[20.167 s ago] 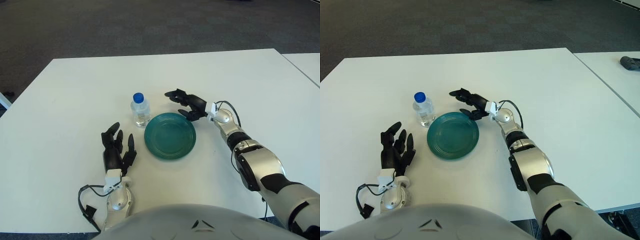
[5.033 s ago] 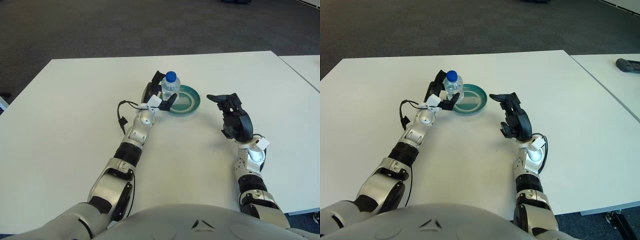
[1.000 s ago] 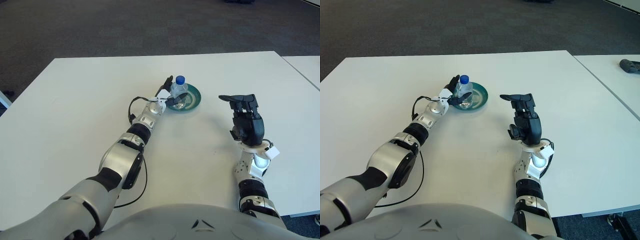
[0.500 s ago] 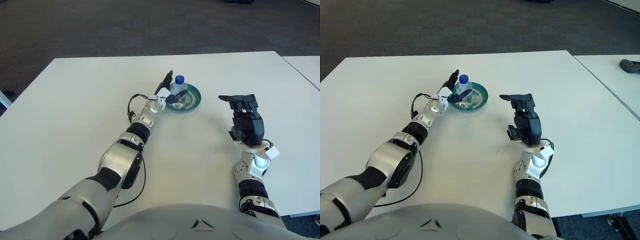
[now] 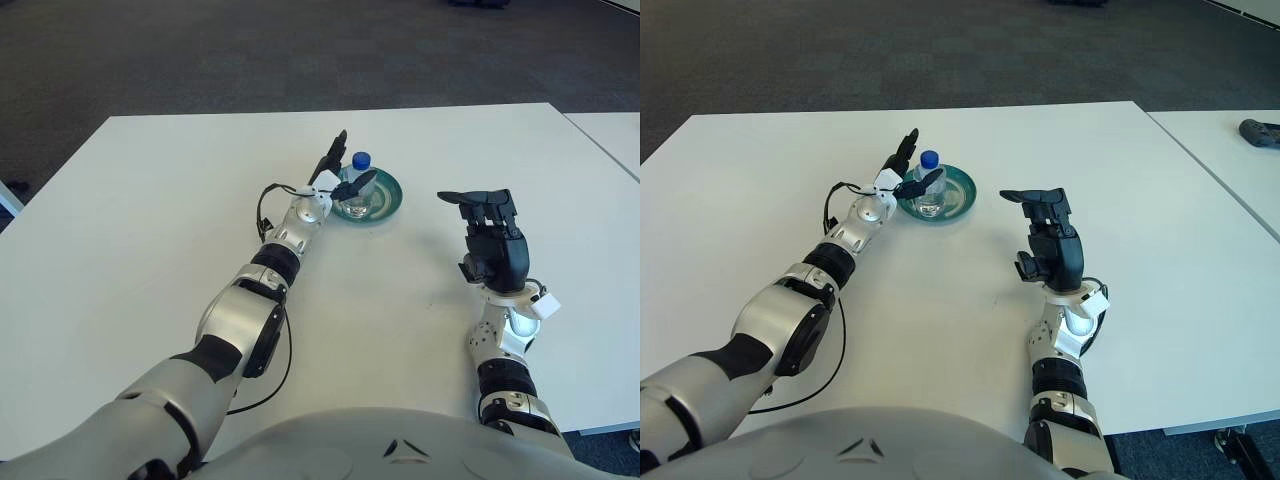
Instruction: Put the bottle into the plate.
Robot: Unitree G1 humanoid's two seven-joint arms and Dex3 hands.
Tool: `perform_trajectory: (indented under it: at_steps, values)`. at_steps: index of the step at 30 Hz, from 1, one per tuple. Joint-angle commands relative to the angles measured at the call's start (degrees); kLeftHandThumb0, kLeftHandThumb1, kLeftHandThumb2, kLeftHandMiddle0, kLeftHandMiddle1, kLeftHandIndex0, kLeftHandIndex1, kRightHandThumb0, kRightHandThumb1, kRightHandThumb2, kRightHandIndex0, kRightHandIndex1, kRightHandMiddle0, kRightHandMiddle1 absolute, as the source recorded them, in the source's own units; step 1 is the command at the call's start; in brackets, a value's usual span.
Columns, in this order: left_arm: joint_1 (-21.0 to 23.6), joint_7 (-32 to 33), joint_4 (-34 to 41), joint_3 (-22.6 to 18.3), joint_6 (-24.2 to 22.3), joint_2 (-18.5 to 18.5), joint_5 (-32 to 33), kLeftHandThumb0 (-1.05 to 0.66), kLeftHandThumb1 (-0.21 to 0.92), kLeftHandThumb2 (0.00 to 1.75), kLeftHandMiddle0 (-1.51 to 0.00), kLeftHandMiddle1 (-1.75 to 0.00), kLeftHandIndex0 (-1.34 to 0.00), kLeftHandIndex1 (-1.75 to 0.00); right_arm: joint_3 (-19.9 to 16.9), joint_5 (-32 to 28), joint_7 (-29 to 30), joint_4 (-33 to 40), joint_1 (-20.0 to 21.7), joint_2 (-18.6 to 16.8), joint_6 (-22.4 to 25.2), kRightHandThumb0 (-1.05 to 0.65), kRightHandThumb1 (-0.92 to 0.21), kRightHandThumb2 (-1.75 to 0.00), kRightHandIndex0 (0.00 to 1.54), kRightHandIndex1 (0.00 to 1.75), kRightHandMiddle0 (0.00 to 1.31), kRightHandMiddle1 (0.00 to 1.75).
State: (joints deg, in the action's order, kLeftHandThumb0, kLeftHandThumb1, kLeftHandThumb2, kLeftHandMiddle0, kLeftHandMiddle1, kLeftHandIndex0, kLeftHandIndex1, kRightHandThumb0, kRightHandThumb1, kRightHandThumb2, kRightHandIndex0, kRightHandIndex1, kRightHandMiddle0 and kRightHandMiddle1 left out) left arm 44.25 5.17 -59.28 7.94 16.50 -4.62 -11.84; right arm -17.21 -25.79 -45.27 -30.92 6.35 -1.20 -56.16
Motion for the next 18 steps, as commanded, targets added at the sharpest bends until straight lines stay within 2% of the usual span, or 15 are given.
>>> perform_trajectory:
  at_steps: [1,6,11,18]
  values:
    - [0.1,1.5,-1.1,-1.6,1.2,0.5,1.1,-1.05,0.92,0.37,0.00,0.00,-0.05,-0.05,-1.6,-2.1,0.5,-13.0,-10.9,-3.6,2.8,-0.68,-0.82,-0.59,0.45,1.11,0.16,1.23]
    - [0.1,1.9,-2.5,-2.1,1.5,0.4,1.1,-1.05,0.92,0.37,0.00,0.00,-0.06,-0.06,-2.6,-2.5,-0.1,-13.9,-10.1,-2.8,3.7,-0.69,-0.83,-0.57,0.45,1.11,0.16,1.24]
    - [-1.1,2.1,-3.3,-2.7,2.6,1.3,1.1,-1.05,0.92,0.40,-0.01,0.00,-0.01,-0.20,-3.7,-3.0,-1.0,-14.8,-9.2,-1.9,4.7,-0.69,-0.84,-0.56,0.45,1.11,0.16,1.25]
    - [-5.4,1.2,-3.6,-4.9,6.3,4.7,2.3,-1.05,0.92,0.48,-0.04,-0.01,0.00,-0.24,-5.2,-3.7,-2.1,-16.2,-7.9,-0.9,5.7,-0.69,-0.85,-0.55,0.45,1.11,0.16,1.25]
